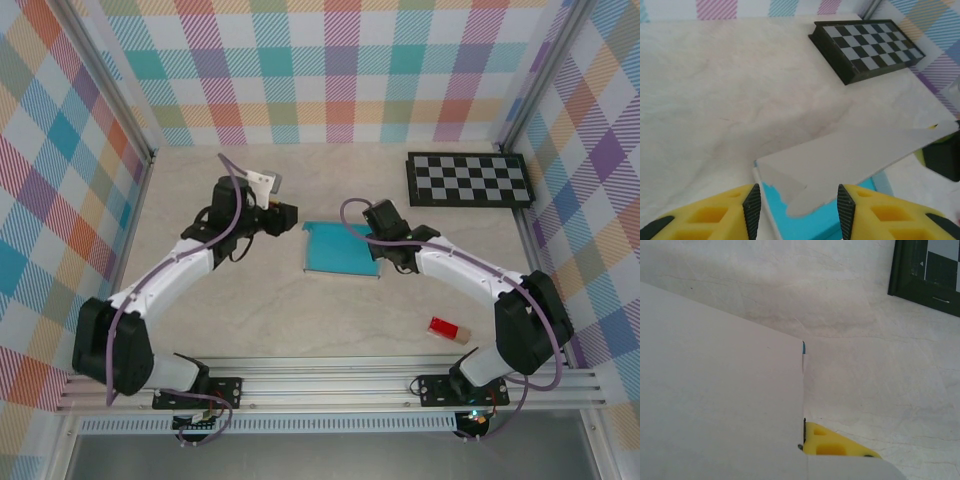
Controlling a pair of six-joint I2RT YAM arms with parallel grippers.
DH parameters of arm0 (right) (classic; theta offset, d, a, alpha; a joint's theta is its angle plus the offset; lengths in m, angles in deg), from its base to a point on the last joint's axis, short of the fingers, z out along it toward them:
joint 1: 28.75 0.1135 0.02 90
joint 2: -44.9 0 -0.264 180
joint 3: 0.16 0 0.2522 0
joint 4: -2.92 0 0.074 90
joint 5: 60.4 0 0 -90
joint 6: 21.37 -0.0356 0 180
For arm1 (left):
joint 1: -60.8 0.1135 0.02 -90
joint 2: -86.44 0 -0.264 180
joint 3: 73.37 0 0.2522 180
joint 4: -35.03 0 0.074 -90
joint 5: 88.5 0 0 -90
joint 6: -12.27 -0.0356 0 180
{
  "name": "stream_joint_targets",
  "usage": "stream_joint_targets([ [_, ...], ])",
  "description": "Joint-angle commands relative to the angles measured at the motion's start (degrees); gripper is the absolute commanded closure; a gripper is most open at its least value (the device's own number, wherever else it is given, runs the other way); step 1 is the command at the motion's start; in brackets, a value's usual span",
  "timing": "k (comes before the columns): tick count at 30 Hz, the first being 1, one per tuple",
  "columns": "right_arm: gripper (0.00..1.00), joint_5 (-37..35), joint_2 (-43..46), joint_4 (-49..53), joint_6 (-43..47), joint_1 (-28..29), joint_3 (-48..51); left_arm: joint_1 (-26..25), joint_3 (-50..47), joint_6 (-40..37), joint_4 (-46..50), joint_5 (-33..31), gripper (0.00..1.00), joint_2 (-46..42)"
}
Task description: Fold the paper box
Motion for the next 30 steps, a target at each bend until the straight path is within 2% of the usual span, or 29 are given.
stream_joint_targets([
  [1,1.0,0.8,0.6,-1.8,0.4,-0.2,1.5,-2.7,7.1,1.6,2.1,3.9,0.55,2.5],
  [4,1.0,0.7,0.9,-1.8,-0.4,-0.2,2.1,-6.3,9.3,0.5,5.3,0.8,0.55,5.2],
  [14,1.0,0.7,1.3,-2.4,-2.3,-0.2,4.4,-9.3,7.0,-1.0,8.1,-3.5,0.6,8.5],
  [23,1.0,2.1,1.9,-2.3,-5.0,-0.1,7.3,-10.1,5.4,0.7,8.6,-4.1,0.64,10.9],
  [30,0.99,4.3,2.9,-0.9,-7.6,0.0,10.0,-10.9,-0.6,3.8,6.6,-4.9,0.7,9.8],
])
